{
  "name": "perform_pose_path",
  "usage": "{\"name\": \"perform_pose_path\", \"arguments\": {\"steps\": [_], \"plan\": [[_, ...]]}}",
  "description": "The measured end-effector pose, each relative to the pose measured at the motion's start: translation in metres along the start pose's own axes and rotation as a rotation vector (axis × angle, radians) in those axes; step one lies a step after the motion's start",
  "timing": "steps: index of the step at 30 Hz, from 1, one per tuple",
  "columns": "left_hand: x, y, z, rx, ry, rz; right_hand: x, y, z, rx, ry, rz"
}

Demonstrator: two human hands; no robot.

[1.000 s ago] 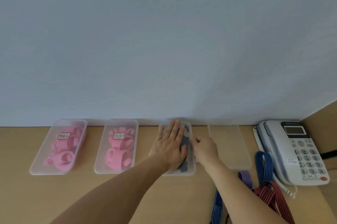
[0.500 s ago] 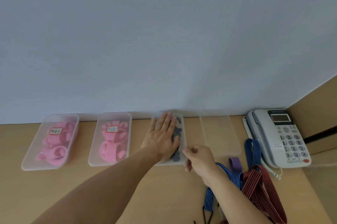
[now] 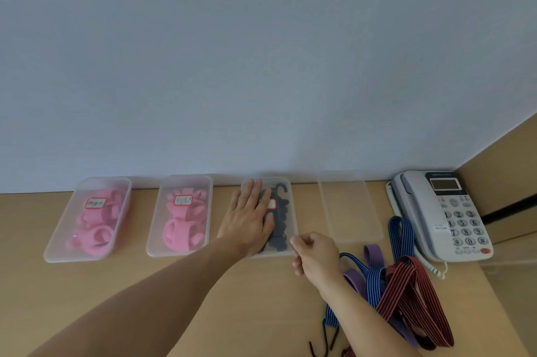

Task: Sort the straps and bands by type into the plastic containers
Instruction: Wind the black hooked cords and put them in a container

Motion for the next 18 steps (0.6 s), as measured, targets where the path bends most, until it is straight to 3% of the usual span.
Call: {"name": "perform_pose_path", "arguments": {"steps": [9, 11, 13, 18], "plan": [[0.003, -0.001, -0.002, -0.015, 0.077, 0.058, 0.01, -0.009, -0.004, 0.022, 0.029, -0.016], [0.003, -0.001, -0.002, -0.024, 0.072, 0.083, 0.007, -0.007, -0.001, 0.014, 0.056, -0.112], [0.002, -0.001, -0.002, -0.044, 0.075, 0.095, 0.003, 0.0, 0.004, -0.047, 0.081, -0.277], [0.003, 0.002, 0.0, -0.026, 0.096, 0.092, 0.006, 0.033, 0.034, -0.194, 0.027, -0.369]]}}
Point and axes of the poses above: each hand's wrist, its own z-axis towards the middle knuckle, its own x-axis out of the palm, y = z × x, the point moved 3 cm from there along z, towards the middle knuckle, and after that the axes turned 11 degrees about z, right-handed, at the moved point
